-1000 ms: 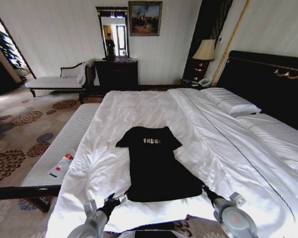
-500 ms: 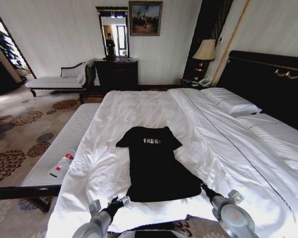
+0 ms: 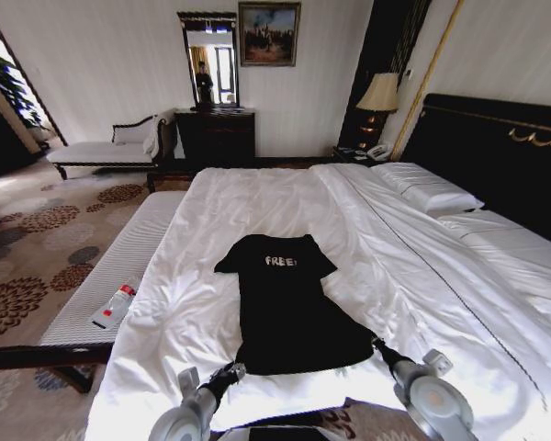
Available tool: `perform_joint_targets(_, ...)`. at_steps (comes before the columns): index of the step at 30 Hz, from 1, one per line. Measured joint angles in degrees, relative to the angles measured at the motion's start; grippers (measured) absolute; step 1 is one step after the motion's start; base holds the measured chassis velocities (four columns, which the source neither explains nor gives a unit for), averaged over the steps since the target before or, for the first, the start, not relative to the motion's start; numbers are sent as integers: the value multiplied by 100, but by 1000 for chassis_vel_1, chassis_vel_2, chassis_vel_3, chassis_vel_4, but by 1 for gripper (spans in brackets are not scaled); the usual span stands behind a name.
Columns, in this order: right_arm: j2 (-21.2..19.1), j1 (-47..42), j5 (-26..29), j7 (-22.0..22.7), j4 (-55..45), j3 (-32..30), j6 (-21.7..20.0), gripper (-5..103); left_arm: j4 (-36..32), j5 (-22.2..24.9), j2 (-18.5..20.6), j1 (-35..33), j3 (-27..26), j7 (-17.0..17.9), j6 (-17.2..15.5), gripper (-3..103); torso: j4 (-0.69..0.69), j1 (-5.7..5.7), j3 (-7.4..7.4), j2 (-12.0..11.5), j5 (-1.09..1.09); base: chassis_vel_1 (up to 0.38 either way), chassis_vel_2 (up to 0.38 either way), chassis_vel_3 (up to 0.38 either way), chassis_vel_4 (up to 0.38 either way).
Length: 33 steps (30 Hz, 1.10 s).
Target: Fold the clothes on the bed.
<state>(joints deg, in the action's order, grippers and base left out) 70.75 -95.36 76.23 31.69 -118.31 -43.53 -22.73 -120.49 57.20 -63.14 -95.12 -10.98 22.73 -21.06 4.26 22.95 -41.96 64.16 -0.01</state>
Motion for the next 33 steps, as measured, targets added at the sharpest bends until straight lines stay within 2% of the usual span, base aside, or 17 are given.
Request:
perform_joint_targets(1, -1, 13, 0, 8, 0, 17, -1, 2, -1, 9, 1, 3, -4, 2, -1, 41, 0, 0, 0, 0, 0, 0, 0, 0, 0)
perform_joint_targets(2, -1, 13, 0, 8, 0, 17, -1, 2, -1, 9, 1, 3, -4, 2, -1, 41, 0, 0, 0, 0, 0, 0, 0, 0, 0)
perform_joint_targets(6, -3, 38, -1, 26, 12, 49, -2, 2, 13, 9, -1, 3, 12, 3, -3, 20, 0, 0, 0, 0, 0, 0, 0, 0, 0)
perform_joint_targets(8, -3, 39, -1, 31, 13, 52, -3, 2, 18, 6, -3, 1, 16, 3, -4, 20, 0, 0, 0, 0, 0, 0, 0, 0, 0)
perform_joint_targets(11, 2, 31, -4, 41, 12, 68, -4, 2, 18, -16, -15, -26, 14, 0, -3, 3, 0, 0, 0, 0, -1, 0, 0, 0, 0)
perform_joint_targets(12, 5, 26, -6, 42, 9, 71, -4, 2, 9, -19, -20, -35, 2, -1, -3, 1, 0, 0, 0, 0, -1, 0, 0, 0, 0)
perform_joint_targets(22, 36, -72, -163, 39, -64, 231, -4, 2, -335, -103, -62, -182, -280, 43, 58, 0, 0, 0, 0, 0, -1, 0, 0, 0, 0)
perform_joint_targets(26, 82, -160, -306, 111, -267, 331, -112, 2, -721, -236, 0, -539, -578, 41, 125, 0, 1, 0, 0, 0, -1, 0, 0, 0, 0)
perform_joint_targets(31, 41, -336, -504, 258, -588, 391, -343, 2, -1150, -931, -205, -1196, -740, -32, 382, 0, -1, 0, 0, 1, 0, 0, 0, 0, 0)
perform_joint_targets(33, 52, -389, -508, 276, -685, 395, -367, 2, -1249, -947, -235, -1292, -786, -32, 397, 0, -2, 0, 0, 1, -1, 0, 0, 0, 0)
